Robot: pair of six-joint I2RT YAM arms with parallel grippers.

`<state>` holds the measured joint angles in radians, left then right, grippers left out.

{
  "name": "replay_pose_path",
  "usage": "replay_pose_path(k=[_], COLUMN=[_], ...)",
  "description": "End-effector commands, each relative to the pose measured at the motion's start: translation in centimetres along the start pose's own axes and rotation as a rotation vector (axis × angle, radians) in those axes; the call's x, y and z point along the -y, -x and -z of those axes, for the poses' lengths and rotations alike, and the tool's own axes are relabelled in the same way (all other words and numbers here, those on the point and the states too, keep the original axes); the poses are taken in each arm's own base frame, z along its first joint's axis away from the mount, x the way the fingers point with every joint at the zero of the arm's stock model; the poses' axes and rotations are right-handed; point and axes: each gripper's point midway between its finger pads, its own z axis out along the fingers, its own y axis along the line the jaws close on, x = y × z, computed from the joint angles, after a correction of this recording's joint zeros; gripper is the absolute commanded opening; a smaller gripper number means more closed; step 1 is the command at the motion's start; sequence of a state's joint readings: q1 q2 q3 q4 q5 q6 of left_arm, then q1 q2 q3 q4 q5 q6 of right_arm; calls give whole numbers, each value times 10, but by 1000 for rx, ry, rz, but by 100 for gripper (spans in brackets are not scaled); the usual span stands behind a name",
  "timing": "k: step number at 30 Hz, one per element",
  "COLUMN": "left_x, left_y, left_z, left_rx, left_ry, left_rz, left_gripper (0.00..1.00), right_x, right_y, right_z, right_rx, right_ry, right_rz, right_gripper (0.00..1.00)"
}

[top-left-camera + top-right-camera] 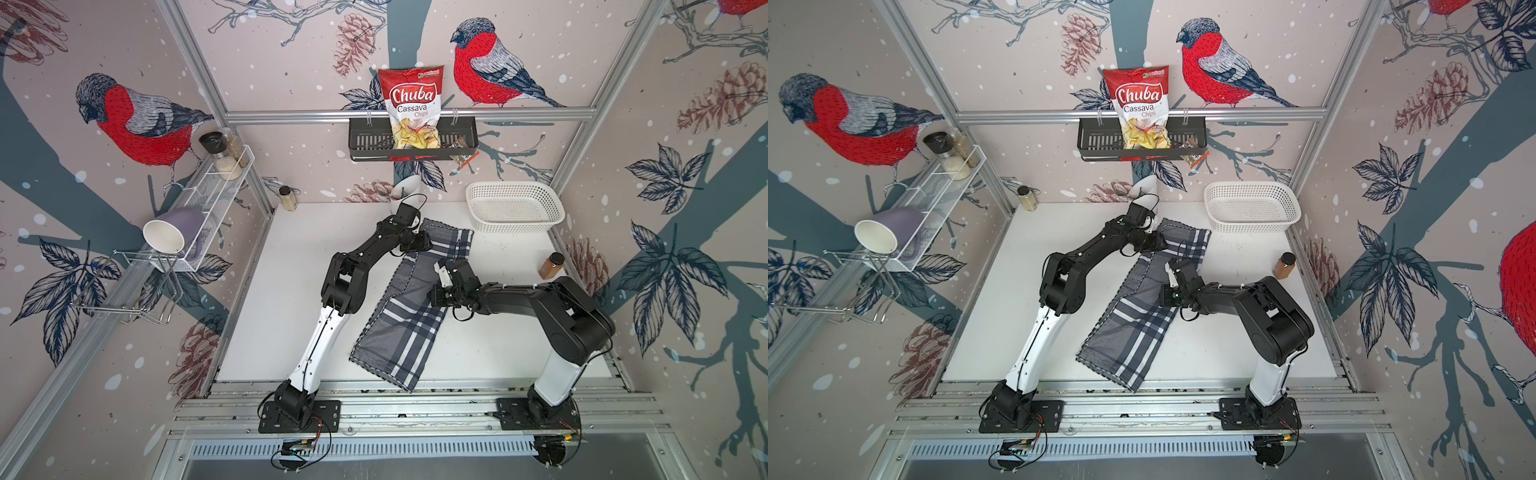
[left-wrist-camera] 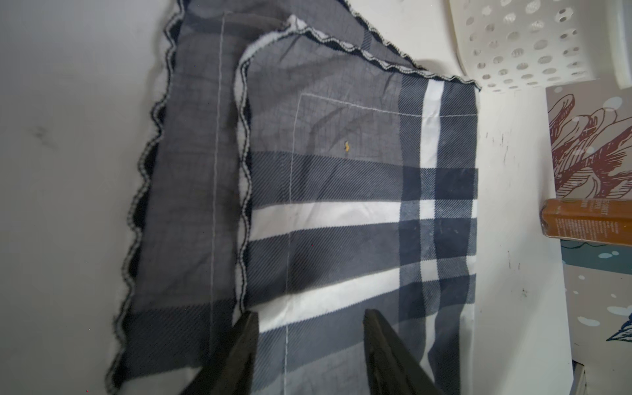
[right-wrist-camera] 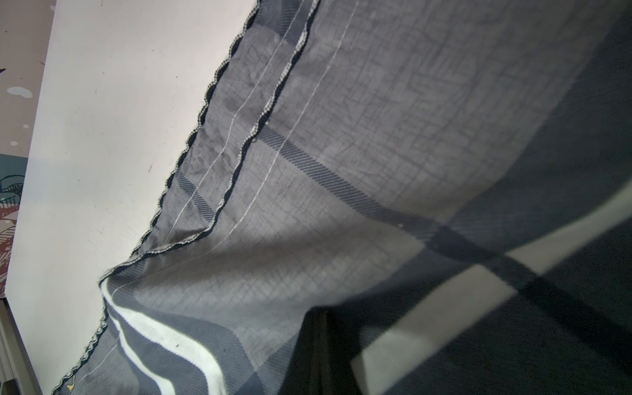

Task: Roll up the pillowcase
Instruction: Adjust the pillowcase at the center of the board.

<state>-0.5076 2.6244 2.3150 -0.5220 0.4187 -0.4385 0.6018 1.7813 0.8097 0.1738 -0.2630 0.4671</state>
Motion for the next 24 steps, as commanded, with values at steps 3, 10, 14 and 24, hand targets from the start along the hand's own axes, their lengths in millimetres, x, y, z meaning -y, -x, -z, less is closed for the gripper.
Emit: replay_pose_path(k=[3,10,14,24], left_x=[0,-2,-8,-6], left_y=[9,24,24,16], left_z=[2,13,9,-6], left_rx=[31,87,84,55], left_ry=[10,64,79,23], left_rz=[-8,-15,-11,-4], left_gripper=[54,55,55,52], right_x=[15,15,15,15], right_y=[-24,-25,-25,-26], right_z=[-1,-3,-3,-7], right_rx=[-90,-99,-102,-110], right_ry=[-63,-62,-60,-60], right_rz=[-7,-5,-4,-4], right_gripper=[0,0,0,0])
